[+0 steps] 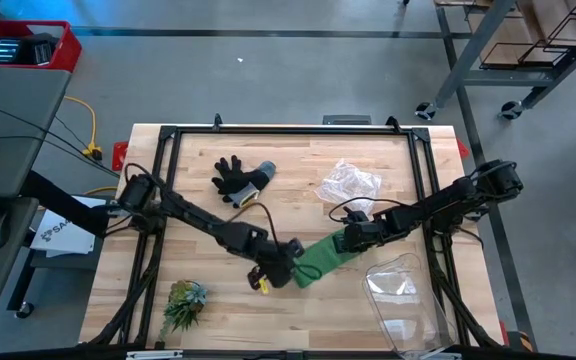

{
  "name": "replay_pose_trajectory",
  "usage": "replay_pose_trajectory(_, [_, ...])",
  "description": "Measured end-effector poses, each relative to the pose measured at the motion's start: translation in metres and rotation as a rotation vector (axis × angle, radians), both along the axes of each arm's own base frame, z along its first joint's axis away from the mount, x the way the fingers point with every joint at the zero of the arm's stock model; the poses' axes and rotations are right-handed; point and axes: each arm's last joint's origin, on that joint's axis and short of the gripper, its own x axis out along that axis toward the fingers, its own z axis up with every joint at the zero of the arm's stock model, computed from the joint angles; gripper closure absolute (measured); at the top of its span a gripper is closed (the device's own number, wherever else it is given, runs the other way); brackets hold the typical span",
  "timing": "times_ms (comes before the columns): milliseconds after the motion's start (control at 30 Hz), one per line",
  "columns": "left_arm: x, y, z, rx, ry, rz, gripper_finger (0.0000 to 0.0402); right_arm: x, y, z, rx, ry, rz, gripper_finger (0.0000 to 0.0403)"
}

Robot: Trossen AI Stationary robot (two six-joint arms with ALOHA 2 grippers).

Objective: Roll bandage
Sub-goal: Roll the green bandage

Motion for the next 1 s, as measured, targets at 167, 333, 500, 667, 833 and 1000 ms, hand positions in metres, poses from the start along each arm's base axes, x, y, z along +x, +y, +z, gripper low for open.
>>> replay_pose_trajectory(167, [0.003, -0.010, -0.004, -0.044, -0.025, -0.019, 0.0402, 0.000, 0.000, 0.000, 0.002, -0.001, 0.000, 0.0403])
replay_pose_trajectory(333, [0.003, -0.009, -0.031, 0.011, 0.060, -0.009, 0.0401, 0.000, 0.000, 0.000, 0.003, -0.004, 0.001, 0.0403])
replay_pose_trajectory(500, [0.002, -0.004, -0.033, 0.026, 0.095, 0.004, 0.0402, 0.001, 0.000, 0.000, 0.003, -0.006, 0.001, 0.0403])
replay_pose_trajectory(667, [0.007, -0.001, -0.031, 0.011, 0.048, 0.014, 0.0402, 0.001, 0.000, 0.000, 0.004, -0.007, 0.001, 0.0403])
replay_pose_trajectory(833, [0.013, 0.007, -0.029, 0.018, 0.005, 0.038, 0.0401, 0.001, 0.000, 0.000, 0.004, -0.006, 0.001, 0.0403])
replay_pose_trajectory(1000, [0.024, 0.013, -0.017, 0.018, -0.043, 0.047, 0.0401, 0.001, 0.000, 0.000, 0.004, -0.007, 0.001, 0.0403])
